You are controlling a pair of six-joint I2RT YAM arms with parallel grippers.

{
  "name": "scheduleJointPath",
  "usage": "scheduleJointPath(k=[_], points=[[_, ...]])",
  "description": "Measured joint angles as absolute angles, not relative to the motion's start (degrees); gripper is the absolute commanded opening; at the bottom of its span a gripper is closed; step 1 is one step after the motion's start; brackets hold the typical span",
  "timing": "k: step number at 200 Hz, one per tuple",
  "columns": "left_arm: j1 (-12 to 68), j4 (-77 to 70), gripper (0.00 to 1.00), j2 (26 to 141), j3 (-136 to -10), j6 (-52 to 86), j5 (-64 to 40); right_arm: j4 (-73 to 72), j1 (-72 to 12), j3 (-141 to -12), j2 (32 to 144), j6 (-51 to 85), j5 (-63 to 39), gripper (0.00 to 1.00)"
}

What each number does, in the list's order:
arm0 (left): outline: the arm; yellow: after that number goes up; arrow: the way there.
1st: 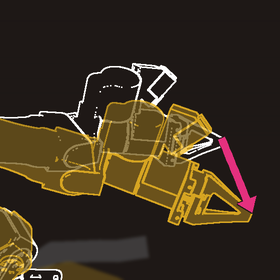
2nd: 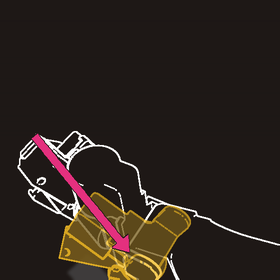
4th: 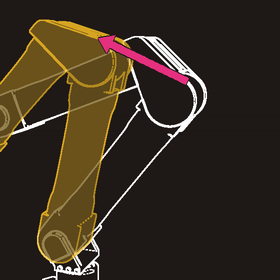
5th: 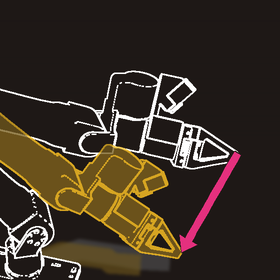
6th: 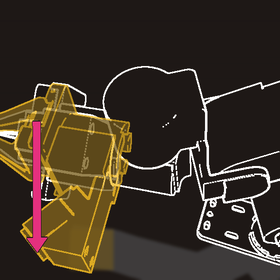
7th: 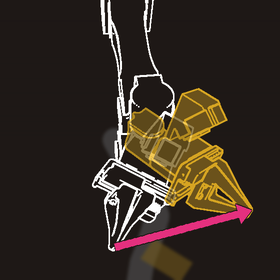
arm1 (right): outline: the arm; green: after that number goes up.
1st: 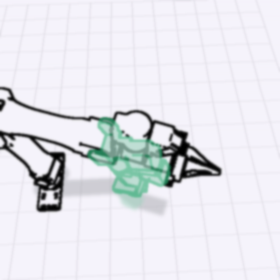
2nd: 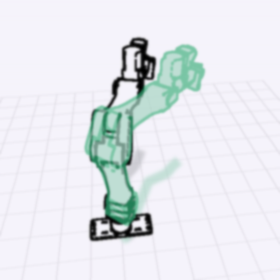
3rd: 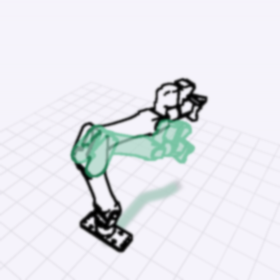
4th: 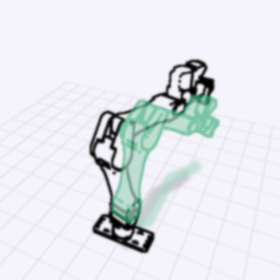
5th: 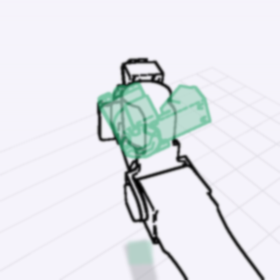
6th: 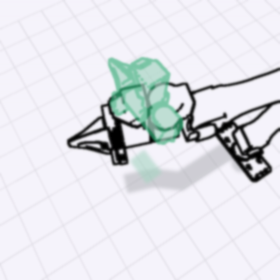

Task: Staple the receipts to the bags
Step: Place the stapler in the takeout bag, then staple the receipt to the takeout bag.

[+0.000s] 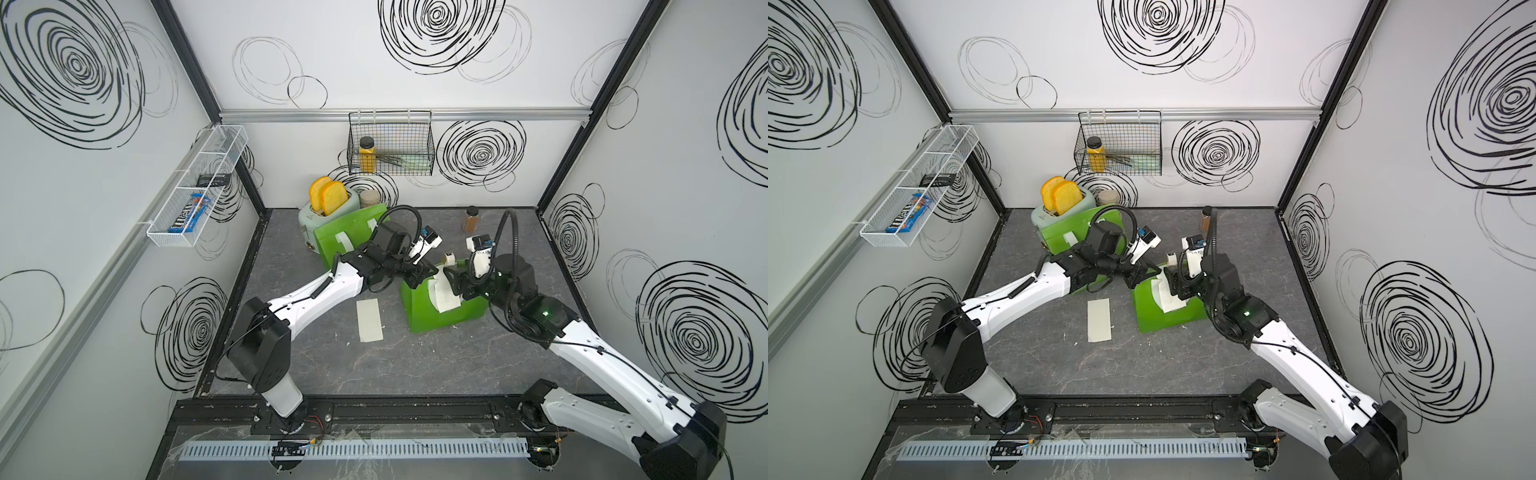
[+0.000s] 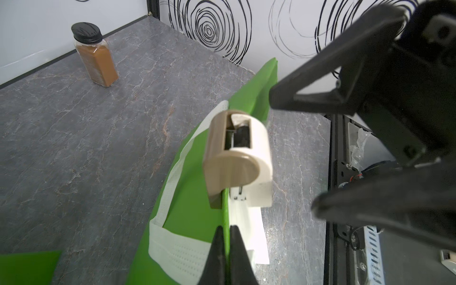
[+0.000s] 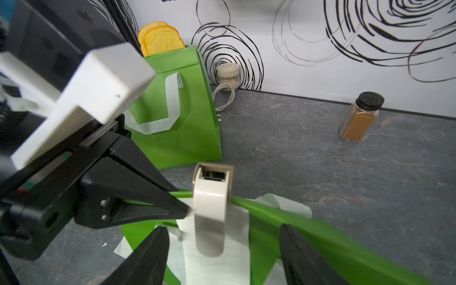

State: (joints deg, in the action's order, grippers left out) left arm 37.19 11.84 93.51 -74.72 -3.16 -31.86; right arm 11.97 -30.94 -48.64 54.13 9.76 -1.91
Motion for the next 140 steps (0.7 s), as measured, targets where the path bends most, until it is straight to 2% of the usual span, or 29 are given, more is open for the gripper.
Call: scheduleJointPath(k=[57, 102, 140], points=[[36.5, 13.6, 0.0, 92.8, -74.0, -13.8, -36.1, 15.0, -19.6, -53.2, 56.5, -5.4, -24.6, 0.74], [35.5, 15.3, 0.0, 92.8, -74.0, -20.8, -37.7, 16.6, -19.2, -55.6, 62.3, -18.2, -36.7, 0.74], [35.4, 15.7, 0.0, 92.8, -74.0, -25.0, -37.7, 20.4, -19.7, -56.8, 66.8, -26.2, -41.4, 0.74]])
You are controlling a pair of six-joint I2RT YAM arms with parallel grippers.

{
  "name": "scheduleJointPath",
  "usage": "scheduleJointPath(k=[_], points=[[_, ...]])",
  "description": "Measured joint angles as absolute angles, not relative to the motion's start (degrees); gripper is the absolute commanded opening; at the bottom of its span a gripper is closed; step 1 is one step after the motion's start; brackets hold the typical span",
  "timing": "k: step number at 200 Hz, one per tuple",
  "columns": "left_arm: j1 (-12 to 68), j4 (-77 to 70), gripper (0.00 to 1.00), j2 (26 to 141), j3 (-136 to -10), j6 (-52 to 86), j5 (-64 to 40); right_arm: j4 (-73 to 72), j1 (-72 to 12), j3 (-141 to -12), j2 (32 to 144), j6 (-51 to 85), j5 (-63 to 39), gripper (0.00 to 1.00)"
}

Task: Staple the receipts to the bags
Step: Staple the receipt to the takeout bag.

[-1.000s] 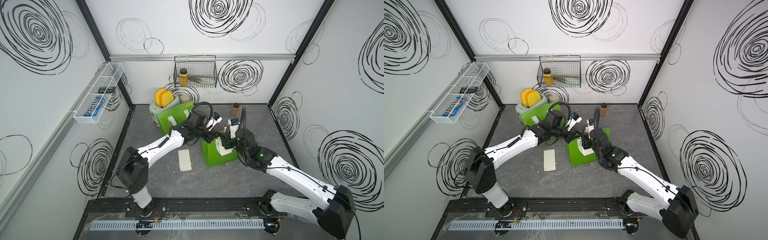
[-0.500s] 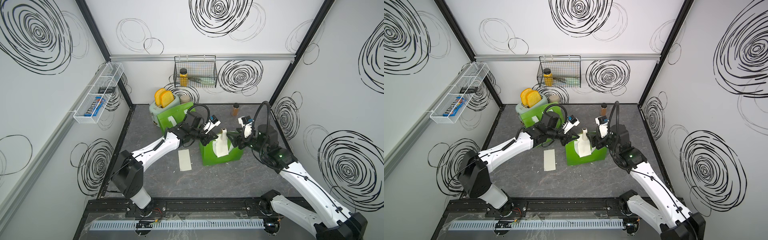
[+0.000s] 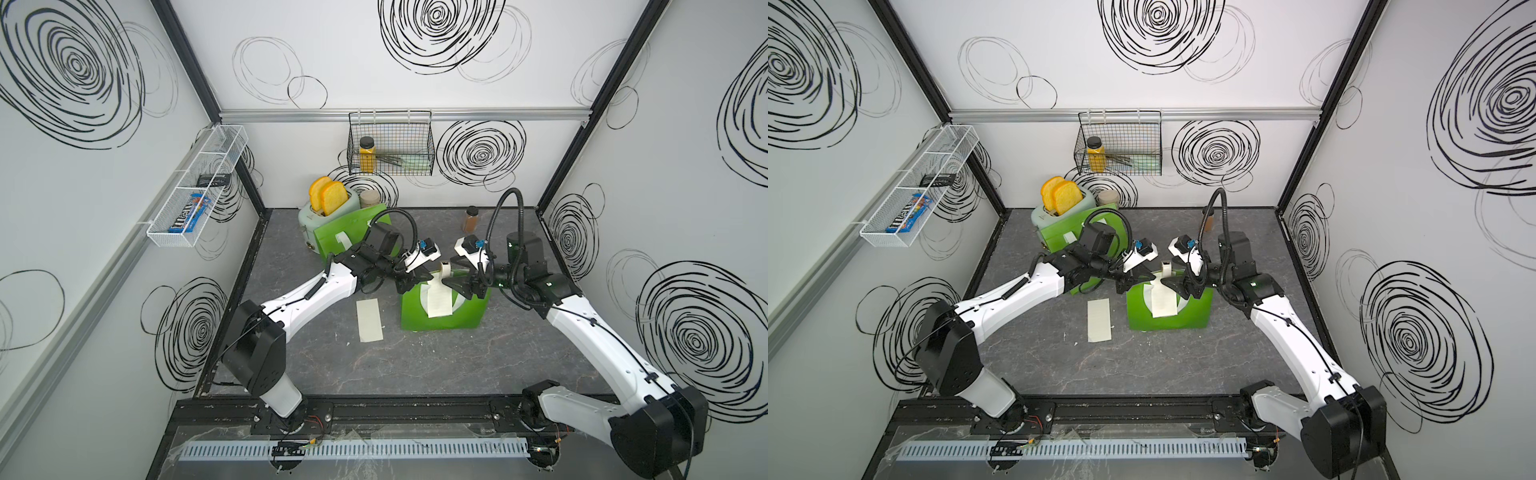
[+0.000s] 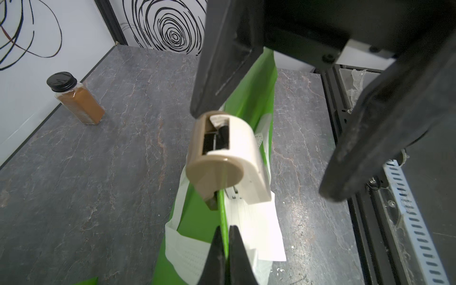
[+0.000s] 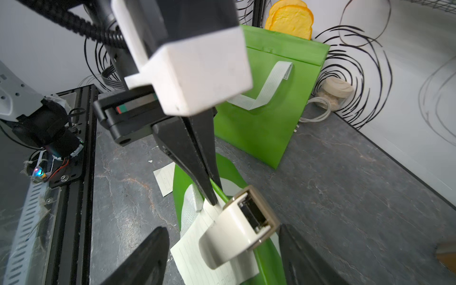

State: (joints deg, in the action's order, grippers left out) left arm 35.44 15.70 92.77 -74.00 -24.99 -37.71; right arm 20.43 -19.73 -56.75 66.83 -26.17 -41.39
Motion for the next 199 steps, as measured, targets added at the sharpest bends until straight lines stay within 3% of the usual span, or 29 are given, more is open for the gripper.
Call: scheduleJointPath(k=[147, 199], points=[[35.7, 16.3, 0.0, 91.2, -72.8, -28.4, -38.0, 31.3, -18.8, -65.5, 78.1, -41.1, -47.9, 0.78], [36.0, 16.5, 0.0, 91.0, -72.6, -28.6, -37.9, 33.0, -18.8, -67.0, 80.2, -43.4, -50.2, 0.69]])
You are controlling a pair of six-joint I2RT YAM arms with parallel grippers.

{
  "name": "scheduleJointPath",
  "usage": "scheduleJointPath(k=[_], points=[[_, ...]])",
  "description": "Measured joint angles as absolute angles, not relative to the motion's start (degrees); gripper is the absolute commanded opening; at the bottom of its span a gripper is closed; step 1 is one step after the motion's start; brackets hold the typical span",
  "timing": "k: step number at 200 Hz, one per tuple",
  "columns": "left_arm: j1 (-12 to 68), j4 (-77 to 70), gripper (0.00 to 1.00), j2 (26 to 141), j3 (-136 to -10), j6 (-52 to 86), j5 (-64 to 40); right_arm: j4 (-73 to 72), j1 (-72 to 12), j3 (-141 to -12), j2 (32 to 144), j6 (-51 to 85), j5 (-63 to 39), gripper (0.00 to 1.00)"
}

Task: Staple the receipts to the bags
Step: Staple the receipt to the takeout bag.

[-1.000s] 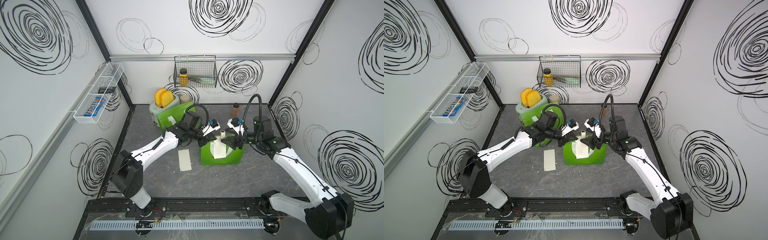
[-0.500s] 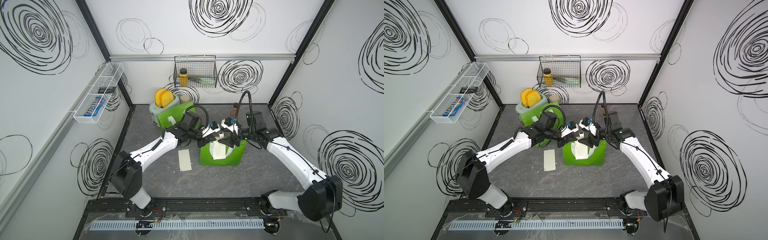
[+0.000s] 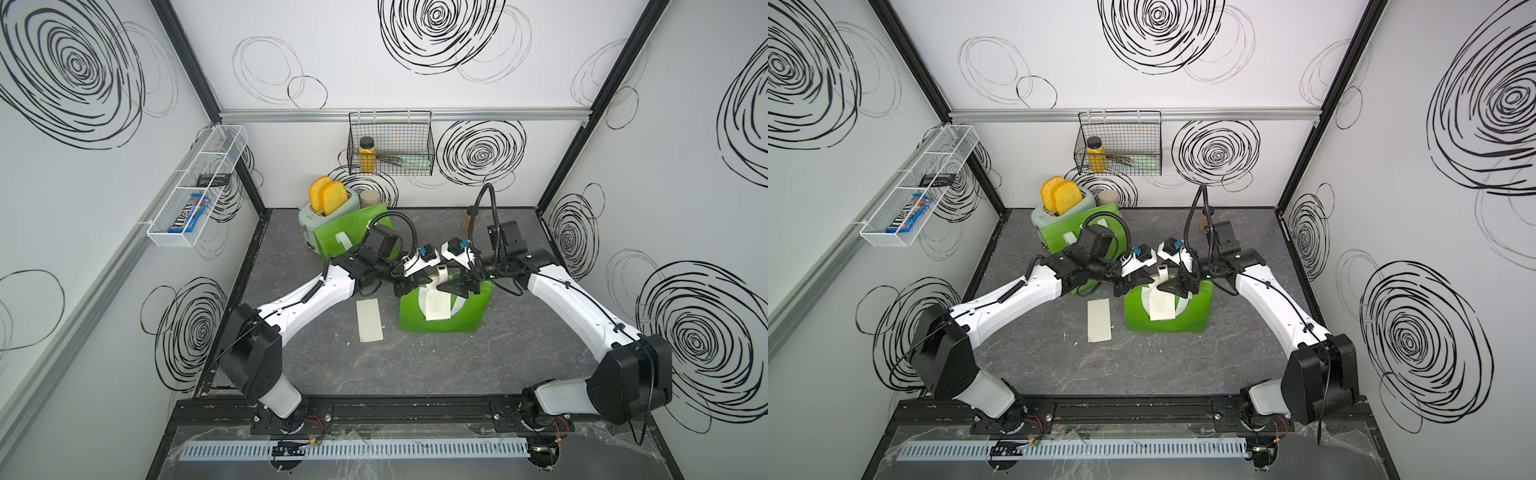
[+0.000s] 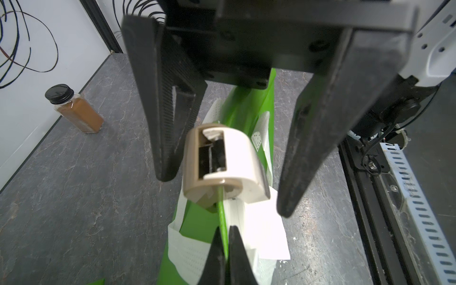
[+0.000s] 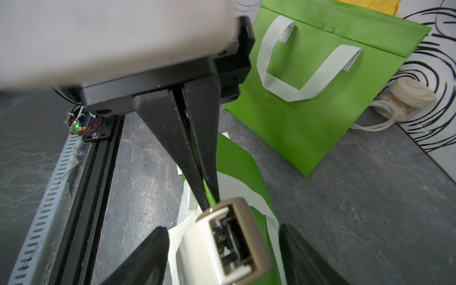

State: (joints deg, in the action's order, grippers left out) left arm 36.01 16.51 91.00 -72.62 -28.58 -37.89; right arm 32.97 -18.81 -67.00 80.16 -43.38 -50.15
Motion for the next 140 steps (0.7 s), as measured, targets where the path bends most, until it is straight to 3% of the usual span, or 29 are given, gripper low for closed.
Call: scheduleJointPath(k=[19, 27, 43, 49, 83, 87, 94, 98, 113, 124, 140], points=[[36.2, 16.6, 0.0, 90.9, -72.6, -28.6, -37.8, 33.3, -19.0, -67.4, 80.8, -43.9, -50.5, 0.65], [36.2, 16.6, 0.0, 90.9, -72.6, -28.6, -37.6, 33.5, -19.3, -67.4, 81.0, -44.3, -50.5, 0.51], [36.3, 16.6, 0.0, 90.9, -72.5, -28.6, -37.3, 34.0, -19.8, -67.3, 81.0, -44.8, -50.9, 0.11], [36.3, 16.8, 0.0, 90.9, -72.5, -28.7, -37.1, 34.0, -19.9, -67.3, 81.0, -44.9, -50.7, 0.01], [36.4, 17.0, 0.0, 90.8, -72.4, -28.7, -36.9, 33.1, -19.9, -65.8, 79.8, -44.4, -50.9, 0.0], [36.4, 17.0, 0.0, 90.7, -72.4, -28.7, -36.9, 32.8, -19.8, -65.6, 79.6, -44.4, -51.0, 0.08], [36.5, 17.0, 0.0, 90.7, -72.4, -28.7, -36.9, 32.4, -19.7, -65.1, 79.2, -44.1, -51.0, 0.46], [36.5, 16.9, 0.0, 90.7, -72.4, -28.7, -36.9, 32.0, -19.6, -64.9, 79.0, -43.8, -50.9, 0.54], [36.6, 16.5, 0.0, 90.6, -72.2, -28.3, -36.7, 30.4, -19.5, -63.8, 78.0, -41.5, -50.3, 0.59], [36.6, 16.0, 0.0, 90.5, -71.9, -27.6, -36.6, 29.2, -19.1, -63.2, 77.0, -39.1, -49.4, 0.77], [36.6, 15.0, 0.0, 90.3, -71.3, -26.3, -36.5, 26.0, -18.3, -62.2, 74.8, -34.7, -46.9, 0.78]])
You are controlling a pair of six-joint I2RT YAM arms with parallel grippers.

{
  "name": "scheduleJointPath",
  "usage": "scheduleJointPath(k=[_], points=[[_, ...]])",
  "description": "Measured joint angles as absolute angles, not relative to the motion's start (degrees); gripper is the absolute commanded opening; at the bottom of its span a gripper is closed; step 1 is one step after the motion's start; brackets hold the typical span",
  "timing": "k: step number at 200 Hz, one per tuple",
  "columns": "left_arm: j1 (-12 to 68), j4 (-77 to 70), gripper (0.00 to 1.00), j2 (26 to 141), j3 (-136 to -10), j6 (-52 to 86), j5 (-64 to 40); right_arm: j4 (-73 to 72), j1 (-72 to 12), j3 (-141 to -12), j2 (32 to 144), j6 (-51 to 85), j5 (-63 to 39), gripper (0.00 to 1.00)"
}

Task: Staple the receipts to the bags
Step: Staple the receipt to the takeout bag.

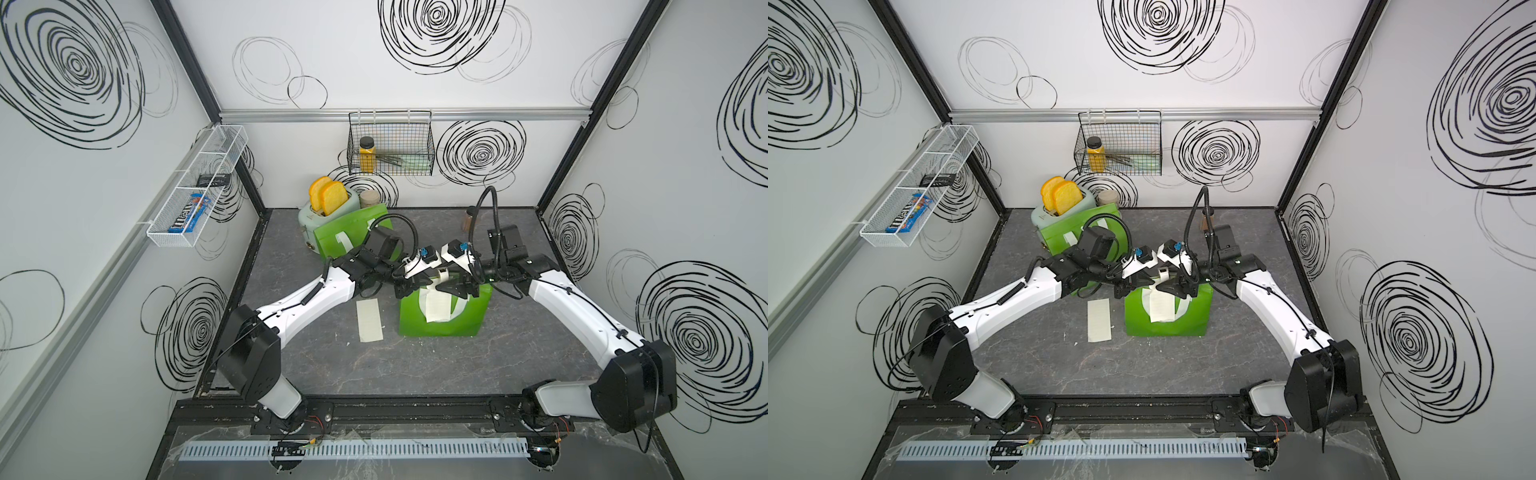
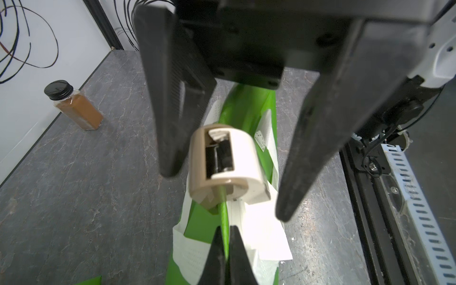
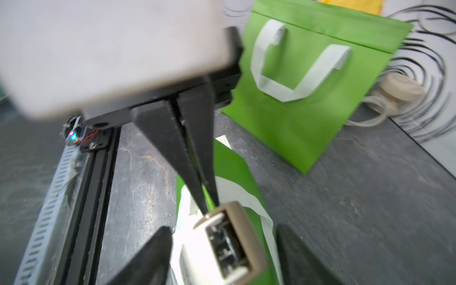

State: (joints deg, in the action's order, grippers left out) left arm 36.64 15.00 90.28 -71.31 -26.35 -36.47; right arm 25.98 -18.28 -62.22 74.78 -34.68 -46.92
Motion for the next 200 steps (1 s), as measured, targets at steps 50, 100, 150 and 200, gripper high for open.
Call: scheduleJointPath(k=[50, 100, 150, 200], points=[[36.8, 11.6, 0.0, 89.9, -70.0, -20.4, -35.2, 15.4, -17.5, -58.9, 61.1, -16.3, -34.3, 0.69], [37.4, 11.2, 0.0, 89.9, -70.0, -18.3, -34.5, 13.3, -28.0, -52.7, 50.1, -1.0, -16.9, 0.59], [37.6, 11.0, 0.0, 89.9, -70.0, -17.3, -34.5, 14.4, -43.9, -48.2, 51.5, 11.2, 3.7, 0.59], [37.9, 11.0, 0.0, 89.9, -70.0, -17.1, -34.4, 15.0, -47.3, -48.3, 58.2, 17.8, 14.3, 0.6]])
